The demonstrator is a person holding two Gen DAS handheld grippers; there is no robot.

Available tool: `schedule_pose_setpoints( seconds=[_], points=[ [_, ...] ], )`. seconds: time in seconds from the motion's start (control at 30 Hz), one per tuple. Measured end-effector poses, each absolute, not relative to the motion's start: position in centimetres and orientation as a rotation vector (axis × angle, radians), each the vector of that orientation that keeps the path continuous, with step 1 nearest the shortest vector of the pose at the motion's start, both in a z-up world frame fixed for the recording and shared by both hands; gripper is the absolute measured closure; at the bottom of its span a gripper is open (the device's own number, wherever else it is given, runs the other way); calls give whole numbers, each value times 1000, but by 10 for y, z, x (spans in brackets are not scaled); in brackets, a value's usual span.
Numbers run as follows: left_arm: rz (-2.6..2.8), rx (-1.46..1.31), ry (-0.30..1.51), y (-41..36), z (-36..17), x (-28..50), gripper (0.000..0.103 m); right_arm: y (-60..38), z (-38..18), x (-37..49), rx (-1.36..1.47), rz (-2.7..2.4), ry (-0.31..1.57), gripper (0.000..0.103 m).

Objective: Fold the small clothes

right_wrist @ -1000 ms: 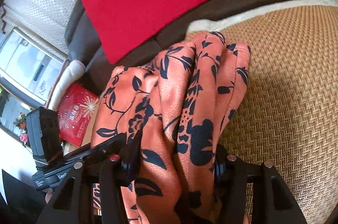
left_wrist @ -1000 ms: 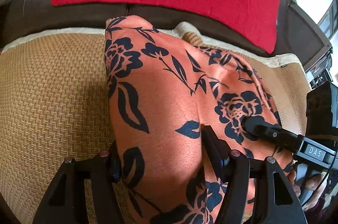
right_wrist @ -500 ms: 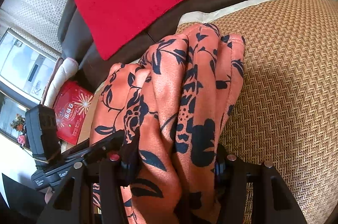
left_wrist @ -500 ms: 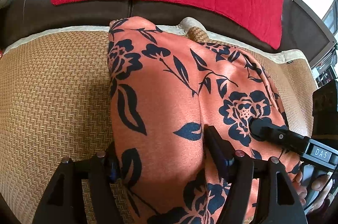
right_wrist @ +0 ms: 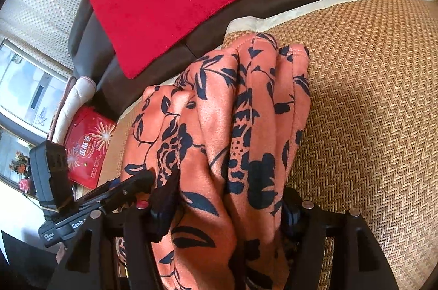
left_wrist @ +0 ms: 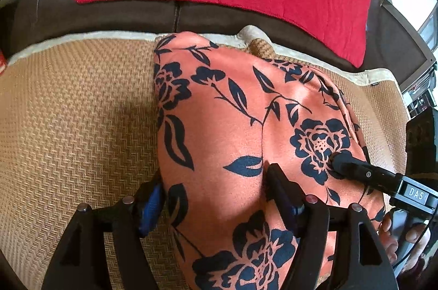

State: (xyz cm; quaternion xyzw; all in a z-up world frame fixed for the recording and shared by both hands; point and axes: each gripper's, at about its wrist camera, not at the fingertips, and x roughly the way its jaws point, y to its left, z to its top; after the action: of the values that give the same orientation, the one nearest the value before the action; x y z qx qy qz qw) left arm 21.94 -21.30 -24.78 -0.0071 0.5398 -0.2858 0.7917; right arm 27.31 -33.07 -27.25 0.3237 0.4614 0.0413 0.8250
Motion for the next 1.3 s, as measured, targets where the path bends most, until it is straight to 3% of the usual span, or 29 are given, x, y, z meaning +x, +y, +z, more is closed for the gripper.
schedule_pose_setpoints(
  seconds=[0.1, 0.17, 0.27, 0.37, 0.77, 0.93, 1.07, 1.13, 1.2, 1.3],
  points=[
    [-649, -70, 1189, -197, -259, 229, 31, -328, -277, 274, 695, 97, 977, 37],
    [-664, -101, 1182, -178, -263, 232, 45, -323, -278, 275, 678, 98, 974, 40],
    [-690, -148, 1163, -164, -260, 236, 57, -313, -268, 273, 619, 106, 943, 51],
    [-709, -162, 1131, -151, -250, 236, 61, -306, -255, 270, 590, 101, 912, 55],
    [-736, -166, 974, -131, -194, 220, 61, -289, -198, 245, 629, 142, 730, 57],
    [-734, -140, 1022, -136, -214, 219, 61, -276, -190, 231, 627, 136, 742, 57],
    [-691, -45, 1139, -154, -252, 222, 60, -278, -216, 227, 660, 70, 872, 57],
    [-635, 1, 1163, -160, -267, 226, 50, -283, -236, 229, 678, 20, 960, 51],
    [-627, -4, 1153, -160, -266, 226, 48, -291, -249, 228, 719, -14, 996, 43],
    [-597, -7, 1122, -158, -258, 221, 46, -294, -238, 221, 766, -13, 973, 41]
  ],
)
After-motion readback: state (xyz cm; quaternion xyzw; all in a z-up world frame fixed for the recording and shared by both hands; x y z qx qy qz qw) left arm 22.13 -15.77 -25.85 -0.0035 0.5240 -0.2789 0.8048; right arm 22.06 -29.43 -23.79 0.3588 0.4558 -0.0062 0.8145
